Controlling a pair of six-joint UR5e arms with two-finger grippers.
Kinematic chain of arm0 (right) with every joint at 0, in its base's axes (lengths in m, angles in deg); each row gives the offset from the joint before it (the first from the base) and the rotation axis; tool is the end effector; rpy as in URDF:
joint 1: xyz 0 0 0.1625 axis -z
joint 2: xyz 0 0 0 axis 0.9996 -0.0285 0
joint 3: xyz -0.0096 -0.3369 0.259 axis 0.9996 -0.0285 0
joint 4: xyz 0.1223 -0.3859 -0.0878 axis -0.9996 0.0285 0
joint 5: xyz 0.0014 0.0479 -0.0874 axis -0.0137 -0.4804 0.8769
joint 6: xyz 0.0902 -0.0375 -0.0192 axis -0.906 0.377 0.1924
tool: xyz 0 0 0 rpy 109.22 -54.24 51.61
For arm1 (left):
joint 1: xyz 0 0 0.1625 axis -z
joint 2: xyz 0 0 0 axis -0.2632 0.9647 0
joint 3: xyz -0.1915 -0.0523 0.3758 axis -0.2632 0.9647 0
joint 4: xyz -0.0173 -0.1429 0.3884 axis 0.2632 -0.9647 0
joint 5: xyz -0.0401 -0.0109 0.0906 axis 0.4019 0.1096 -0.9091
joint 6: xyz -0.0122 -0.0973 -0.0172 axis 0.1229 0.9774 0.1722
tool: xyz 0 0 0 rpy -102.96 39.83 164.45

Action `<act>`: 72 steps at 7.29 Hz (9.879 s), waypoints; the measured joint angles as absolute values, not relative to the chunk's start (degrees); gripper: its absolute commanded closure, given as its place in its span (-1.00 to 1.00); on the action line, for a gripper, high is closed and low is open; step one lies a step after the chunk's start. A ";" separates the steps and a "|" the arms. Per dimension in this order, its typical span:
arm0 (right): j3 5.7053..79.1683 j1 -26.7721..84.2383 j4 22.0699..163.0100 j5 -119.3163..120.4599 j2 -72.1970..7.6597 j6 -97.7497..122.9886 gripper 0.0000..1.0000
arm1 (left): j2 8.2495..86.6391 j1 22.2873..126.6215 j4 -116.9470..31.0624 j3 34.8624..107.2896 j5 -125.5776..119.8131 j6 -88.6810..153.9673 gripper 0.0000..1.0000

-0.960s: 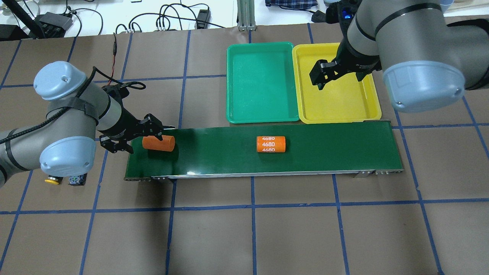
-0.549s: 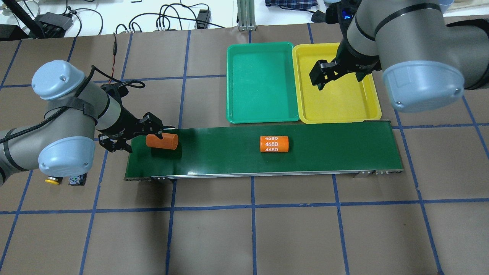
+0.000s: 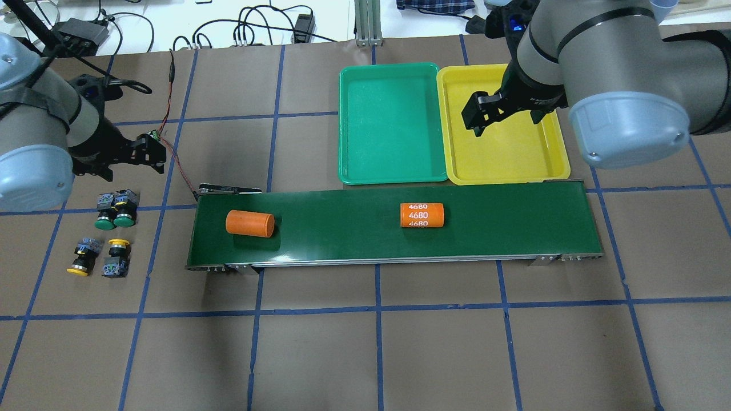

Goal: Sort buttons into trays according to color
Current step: 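Open the left gripper and move it back over the buttons, then lower the left gripper and grasp a green-capped black button, then carry the green-capped button onto the belt and release it, then move the left gripper back and grasp another green-capped button, then carry the green-capped button onto the belt end and release it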

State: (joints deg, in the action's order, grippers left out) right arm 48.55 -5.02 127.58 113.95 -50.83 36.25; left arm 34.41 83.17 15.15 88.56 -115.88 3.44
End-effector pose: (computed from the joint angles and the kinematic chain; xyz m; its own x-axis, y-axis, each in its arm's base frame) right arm 0.1628 -0.5059 0.4364 -0.9834 -0.1791 0.0300 -0.1815 0.9647 -0.1909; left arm 0.0724 -0.5261 0.3319 -0.9891 -0.1369 -0.0541 -0.1305 0.9855 -0.1082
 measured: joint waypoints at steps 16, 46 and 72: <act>48.58 -5.05 127.77 113.94 -50.35 36.16 -1.00 | 55.00 75.18 19.79 81.46 -114.94 -16.37 -0.32; 48.61 -5.12 133.09 112.36 -47.51 39.12 -1.00 | 37.31 93.27 6.89 90.81 -107.24 7.79 -1.00; 48.29 -4.85 127.80 110.78 -48.90 38.47 -1.00 | 41.63 83.49 8.86 83.77 -111.02 -9.60 1.00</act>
State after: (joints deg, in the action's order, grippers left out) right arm 48.29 -4.85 127.80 110.78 -48.90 38.47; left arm 41.63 83.49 8.86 83.77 -111.02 -9.60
